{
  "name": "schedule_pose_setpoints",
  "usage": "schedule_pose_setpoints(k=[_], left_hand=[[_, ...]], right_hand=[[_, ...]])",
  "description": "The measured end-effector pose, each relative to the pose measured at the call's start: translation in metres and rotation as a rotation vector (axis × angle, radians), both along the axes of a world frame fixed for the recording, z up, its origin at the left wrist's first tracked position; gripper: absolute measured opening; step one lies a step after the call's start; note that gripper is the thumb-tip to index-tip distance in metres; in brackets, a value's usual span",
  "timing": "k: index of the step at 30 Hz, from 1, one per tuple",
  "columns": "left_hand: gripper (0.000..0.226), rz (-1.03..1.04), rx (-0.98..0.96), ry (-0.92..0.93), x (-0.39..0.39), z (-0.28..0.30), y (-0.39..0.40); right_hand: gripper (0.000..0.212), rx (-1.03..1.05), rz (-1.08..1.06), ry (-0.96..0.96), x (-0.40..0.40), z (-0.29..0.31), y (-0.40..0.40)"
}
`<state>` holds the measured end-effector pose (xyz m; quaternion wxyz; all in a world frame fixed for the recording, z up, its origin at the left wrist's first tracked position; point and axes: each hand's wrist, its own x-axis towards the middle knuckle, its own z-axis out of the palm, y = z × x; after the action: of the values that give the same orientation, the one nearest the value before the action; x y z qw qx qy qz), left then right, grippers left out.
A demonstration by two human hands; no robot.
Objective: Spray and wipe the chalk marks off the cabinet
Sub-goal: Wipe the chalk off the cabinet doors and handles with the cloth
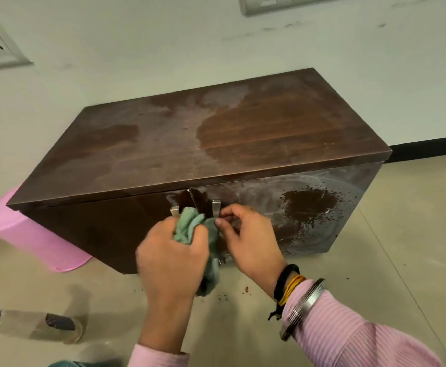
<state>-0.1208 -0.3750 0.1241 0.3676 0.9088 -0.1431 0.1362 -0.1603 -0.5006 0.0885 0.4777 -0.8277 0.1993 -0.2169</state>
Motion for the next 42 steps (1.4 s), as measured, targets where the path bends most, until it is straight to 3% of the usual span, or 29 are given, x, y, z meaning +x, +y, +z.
schedule_pose_setpoints(k=[4,7,10,15,20,25,33,38,42], left_hand=[[0.014,0.11,0.04,-0.094,-0.003,0.007,0.025],[0.007,-0.015,-0.022,0.04,-0.001,0.006,0.012],[0.016,-0.109,-0.003,0.086,0.007,0.005,-0.01],[0.019,-0.078,-0.021,0.141,0.019,0.003,-0.032],[0.035,-0.021,-0.18,0.242,0.022,-0.009,-0.035],[0.022,-0.098,-0.412,0.379,0.019,-0.024,-0.03],[0.021,-0.029,-0.479,0.257,0.01,-0.034,-0.041],[0.011,-0.051,-0.606,0.343,0.002,-0.062,-0.033],[0.03,-0.073,-0.583,0.278,0.005,-0.072,-0.031]], right_hand=[[0.008,0.03,-0.019,0.019,-0.003,-0.005,-0.005],[0.011,0.04,-0.03,0.0,-0.002,-0.003,-0.006],[0.011,0.015,-0.027,0.003,0.001,-0.001,-0.003],[0.013,-0.045,-0.049,0.038,0.003,-0.001,-0.006],[0.013,-0.071,-0.064,0.029,0.004,-0.002,-0.006],[0.015,-0.096,-0.054,0.074,0.002,0.001,-0.006],[0.017,-0.12,-0.038,0.079,0.002,0.004,-0.007],[0.015,-0.136,-0.007,0.131,0.0,0.003,-0.009],[0.011,-0.155,-0.037,0.107,0.001,0.011,-0.008]])
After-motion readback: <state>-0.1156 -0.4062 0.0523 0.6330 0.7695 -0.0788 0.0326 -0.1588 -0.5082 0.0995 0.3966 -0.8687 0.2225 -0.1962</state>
